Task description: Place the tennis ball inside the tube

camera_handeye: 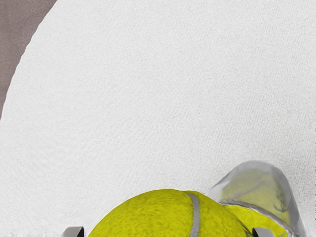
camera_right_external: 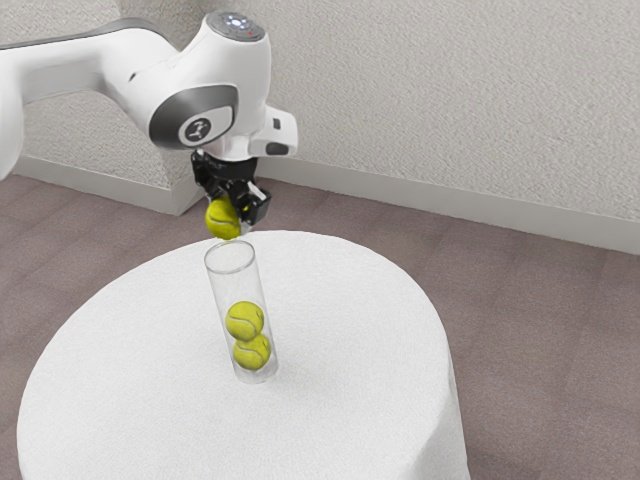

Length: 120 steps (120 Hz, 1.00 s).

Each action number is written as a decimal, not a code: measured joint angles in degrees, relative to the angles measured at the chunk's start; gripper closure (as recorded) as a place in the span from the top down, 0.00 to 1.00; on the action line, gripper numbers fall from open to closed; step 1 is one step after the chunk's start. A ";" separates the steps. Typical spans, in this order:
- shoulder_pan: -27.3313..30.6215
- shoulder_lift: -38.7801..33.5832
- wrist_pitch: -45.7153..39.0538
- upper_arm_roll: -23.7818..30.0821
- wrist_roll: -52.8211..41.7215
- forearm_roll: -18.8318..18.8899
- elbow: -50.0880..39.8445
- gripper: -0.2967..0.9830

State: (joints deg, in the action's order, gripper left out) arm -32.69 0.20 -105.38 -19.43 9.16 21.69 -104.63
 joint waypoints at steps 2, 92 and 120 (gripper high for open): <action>0.05 -0.18 0.28 0.17 0.33 0.04 -0.07 0.44; 13.56 -1.81 5.61 11.61 2.89 -8.90 4.84 0.72; 37.62 -1.62 10.23 17.88 -1.50 -9.75 9.48 0.75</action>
State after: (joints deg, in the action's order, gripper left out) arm 4.93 -1.41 -95.14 -1.55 7.66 11.93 -95.15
